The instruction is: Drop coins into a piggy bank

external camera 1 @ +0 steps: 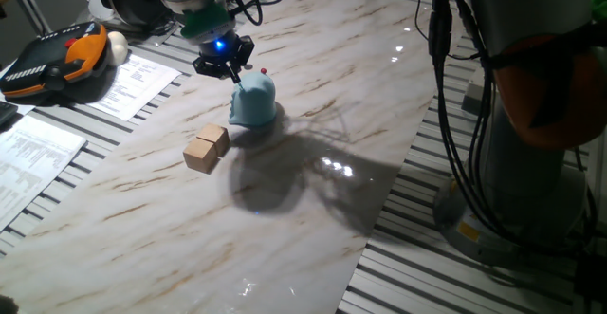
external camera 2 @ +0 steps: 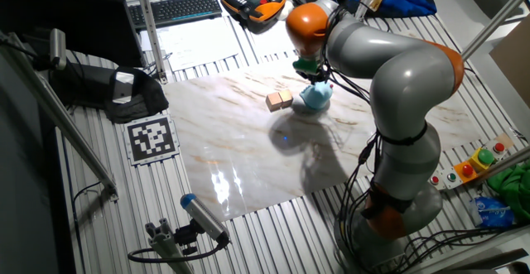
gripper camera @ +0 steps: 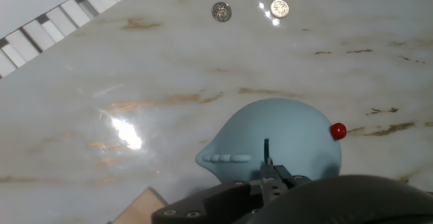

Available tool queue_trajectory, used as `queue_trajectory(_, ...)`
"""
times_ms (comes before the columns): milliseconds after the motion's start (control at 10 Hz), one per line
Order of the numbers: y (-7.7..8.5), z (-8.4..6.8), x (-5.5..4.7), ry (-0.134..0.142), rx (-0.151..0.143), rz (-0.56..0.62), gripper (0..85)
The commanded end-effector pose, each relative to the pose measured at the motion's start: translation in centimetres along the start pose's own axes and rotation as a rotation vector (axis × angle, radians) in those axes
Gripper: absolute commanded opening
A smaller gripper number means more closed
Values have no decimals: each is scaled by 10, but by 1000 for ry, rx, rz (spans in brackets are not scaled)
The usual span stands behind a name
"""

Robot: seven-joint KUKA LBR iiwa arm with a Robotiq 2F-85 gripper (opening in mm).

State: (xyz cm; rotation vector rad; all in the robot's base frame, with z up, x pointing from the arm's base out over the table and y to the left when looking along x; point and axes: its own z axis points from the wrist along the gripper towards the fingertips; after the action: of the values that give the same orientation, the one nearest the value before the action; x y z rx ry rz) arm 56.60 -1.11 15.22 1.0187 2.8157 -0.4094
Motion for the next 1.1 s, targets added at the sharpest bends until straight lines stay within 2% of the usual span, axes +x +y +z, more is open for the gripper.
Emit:
queue_trajectory(0, 0, 1, -1, 4, 8, 1, 0)
queue_trajectory(300, 2, 4, -3, 9, 24, -4, 0)
queue_trajectory(600, 6, 6, -5, 19, 18, -2, 0)
queue_trajectory(800, 7, 6, -5, 10, 44, 5, 0)
queue_trajectory(1000, 7, 7, -6, 12, 69, 21, 0)
